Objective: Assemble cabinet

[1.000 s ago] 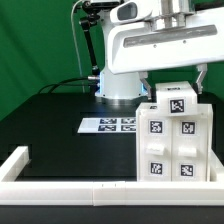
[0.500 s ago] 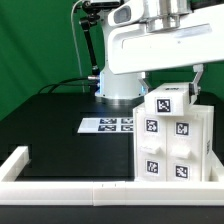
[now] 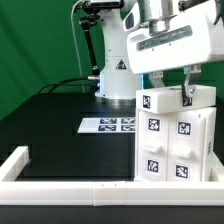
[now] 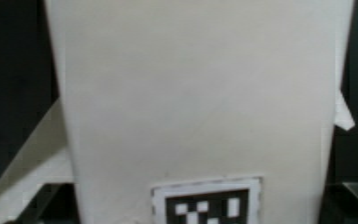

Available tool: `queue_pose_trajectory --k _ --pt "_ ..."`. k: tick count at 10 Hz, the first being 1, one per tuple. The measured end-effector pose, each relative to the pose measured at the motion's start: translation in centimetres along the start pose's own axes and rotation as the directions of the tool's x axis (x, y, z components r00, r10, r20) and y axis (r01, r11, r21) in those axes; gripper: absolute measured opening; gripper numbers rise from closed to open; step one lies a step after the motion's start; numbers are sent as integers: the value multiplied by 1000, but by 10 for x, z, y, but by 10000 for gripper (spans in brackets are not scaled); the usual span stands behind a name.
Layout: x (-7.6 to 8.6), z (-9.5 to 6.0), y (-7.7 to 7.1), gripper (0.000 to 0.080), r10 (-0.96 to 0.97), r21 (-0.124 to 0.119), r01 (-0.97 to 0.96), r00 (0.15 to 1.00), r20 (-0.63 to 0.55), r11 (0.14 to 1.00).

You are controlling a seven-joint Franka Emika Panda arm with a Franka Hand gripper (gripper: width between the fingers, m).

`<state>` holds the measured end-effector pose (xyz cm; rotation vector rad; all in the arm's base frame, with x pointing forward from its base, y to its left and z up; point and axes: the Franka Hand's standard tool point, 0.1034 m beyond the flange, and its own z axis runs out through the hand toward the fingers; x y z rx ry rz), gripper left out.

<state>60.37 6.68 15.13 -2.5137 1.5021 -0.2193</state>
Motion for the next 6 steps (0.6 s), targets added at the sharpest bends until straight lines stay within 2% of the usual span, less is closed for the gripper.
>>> queue_pose_trajectory --k 2,6 --pt "0 0 0 560 186 1 -186 983 1 983" --pt "0 0 1 560 400 3 -400 916 20 916"
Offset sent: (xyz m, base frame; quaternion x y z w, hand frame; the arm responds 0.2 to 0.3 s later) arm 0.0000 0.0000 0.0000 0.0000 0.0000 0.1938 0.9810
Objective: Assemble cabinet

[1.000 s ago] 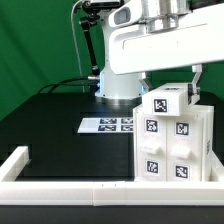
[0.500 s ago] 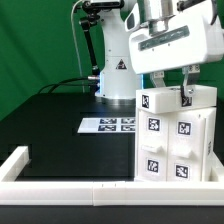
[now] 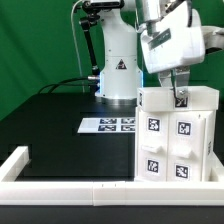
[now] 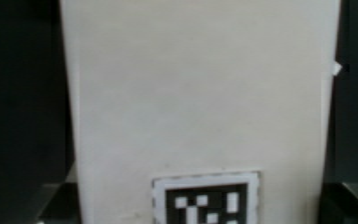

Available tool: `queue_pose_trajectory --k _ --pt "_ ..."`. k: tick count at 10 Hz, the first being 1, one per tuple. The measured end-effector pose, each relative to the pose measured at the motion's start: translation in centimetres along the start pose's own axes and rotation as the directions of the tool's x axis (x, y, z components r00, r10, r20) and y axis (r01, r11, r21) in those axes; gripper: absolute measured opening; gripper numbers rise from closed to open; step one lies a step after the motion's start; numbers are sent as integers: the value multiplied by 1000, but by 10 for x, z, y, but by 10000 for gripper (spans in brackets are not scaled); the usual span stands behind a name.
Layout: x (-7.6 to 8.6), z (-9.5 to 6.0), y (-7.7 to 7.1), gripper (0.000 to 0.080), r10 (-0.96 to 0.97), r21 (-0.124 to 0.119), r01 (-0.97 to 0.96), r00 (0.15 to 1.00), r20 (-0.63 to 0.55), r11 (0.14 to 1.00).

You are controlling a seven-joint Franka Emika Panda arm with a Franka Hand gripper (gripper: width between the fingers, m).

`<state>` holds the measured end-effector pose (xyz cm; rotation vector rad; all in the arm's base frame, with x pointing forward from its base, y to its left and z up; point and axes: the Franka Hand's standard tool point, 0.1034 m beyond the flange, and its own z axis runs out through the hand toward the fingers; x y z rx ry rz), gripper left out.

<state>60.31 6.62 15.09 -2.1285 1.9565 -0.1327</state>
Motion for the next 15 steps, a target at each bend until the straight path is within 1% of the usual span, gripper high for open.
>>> queue_pose_trajectory --k 2,4,6,7,9,11,12,14,15 --pt "0 0 0 560 151 2 -151 988 14 989" --pt "0 0 0 560 306 4 -306 952 19 952" --pt "0 0 1 560 497 1 -497 868 23 868" --pt "-2 0 -1 560 602 8 -602 798 27 798" --pt "-7 -1 -2 560 642 8 -643 765 49 766" --pt "-6 -1 -2 560 671 4 -673 738 69 740" --pt "-5 -1 -2 560 673 3 -675 736 73 738" --pt "-5 -1 -1 560 630 4 -632 773 73 775" --pt "-5 -2 -1 738 623 5 -625 778 78 780"
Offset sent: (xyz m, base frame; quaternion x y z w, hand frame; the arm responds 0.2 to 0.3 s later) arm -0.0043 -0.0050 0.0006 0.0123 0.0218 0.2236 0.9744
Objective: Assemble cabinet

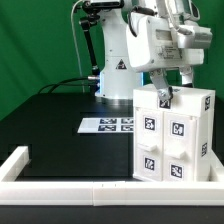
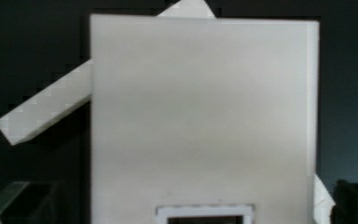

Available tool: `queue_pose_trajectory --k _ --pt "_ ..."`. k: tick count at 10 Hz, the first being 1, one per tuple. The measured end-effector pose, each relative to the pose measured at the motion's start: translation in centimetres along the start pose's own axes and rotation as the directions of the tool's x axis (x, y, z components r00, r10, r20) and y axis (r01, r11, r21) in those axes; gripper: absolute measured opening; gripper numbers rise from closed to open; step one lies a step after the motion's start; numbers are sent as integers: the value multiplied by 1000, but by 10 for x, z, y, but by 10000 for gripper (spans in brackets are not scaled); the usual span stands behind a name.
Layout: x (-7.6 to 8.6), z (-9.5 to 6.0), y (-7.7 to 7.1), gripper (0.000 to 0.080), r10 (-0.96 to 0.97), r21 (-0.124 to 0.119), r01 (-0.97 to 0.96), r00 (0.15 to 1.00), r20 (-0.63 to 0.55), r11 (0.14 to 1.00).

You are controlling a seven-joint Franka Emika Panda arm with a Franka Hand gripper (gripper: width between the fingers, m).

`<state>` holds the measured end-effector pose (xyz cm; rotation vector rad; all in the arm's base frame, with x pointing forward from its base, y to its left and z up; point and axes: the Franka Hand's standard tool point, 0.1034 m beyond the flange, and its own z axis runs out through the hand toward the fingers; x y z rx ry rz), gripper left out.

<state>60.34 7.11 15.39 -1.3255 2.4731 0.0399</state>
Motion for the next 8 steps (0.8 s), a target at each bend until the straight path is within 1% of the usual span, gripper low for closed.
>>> queue_pose_trajectory --k 1,4,8 --pt "-2 -5 -1 781 -8 4 8 1000 10 1000" --pt "-10 -23 -4 796 -31 17 30 999 42 999" --pt "-10 -21 -3 797 -40 12 40 998 40 999"
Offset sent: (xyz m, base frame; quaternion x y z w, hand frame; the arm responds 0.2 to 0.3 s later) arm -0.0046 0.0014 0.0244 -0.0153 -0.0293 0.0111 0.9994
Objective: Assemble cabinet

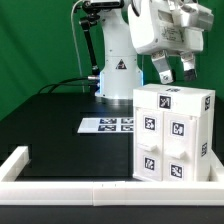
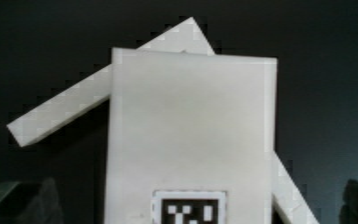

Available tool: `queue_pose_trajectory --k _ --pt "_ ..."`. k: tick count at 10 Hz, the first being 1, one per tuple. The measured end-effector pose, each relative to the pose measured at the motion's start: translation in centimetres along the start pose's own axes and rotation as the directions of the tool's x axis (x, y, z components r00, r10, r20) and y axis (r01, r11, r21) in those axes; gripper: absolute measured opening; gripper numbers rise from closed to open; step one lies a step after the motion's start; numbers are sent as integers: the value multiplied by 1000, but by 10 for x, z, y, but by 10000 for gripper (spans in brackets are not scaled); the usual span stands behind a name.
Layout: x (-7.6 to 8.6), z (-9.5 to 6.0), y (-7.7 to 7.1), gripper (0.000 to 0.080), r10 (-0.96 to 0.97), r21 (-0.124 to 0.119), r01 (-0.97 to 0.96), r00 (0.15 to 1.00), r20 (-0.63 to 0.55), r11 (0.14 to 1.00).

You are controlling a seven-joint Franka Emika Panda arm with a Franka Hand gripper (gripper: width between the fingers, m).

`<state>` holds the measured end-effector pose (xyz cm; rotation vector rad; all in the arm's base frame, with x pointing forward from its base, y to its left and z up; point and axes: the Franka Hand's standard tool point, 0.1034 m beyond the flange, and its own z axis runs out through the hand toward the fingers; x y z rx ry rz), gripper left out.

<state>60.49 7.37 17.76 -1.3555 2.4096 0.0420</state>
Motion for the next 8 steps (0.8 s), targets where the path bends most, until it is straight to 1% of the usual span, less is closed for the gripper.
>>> queue_pose_trajectory --k 8 --pt "1 2 1 797 -8 -3 8 1000 -4 1000"
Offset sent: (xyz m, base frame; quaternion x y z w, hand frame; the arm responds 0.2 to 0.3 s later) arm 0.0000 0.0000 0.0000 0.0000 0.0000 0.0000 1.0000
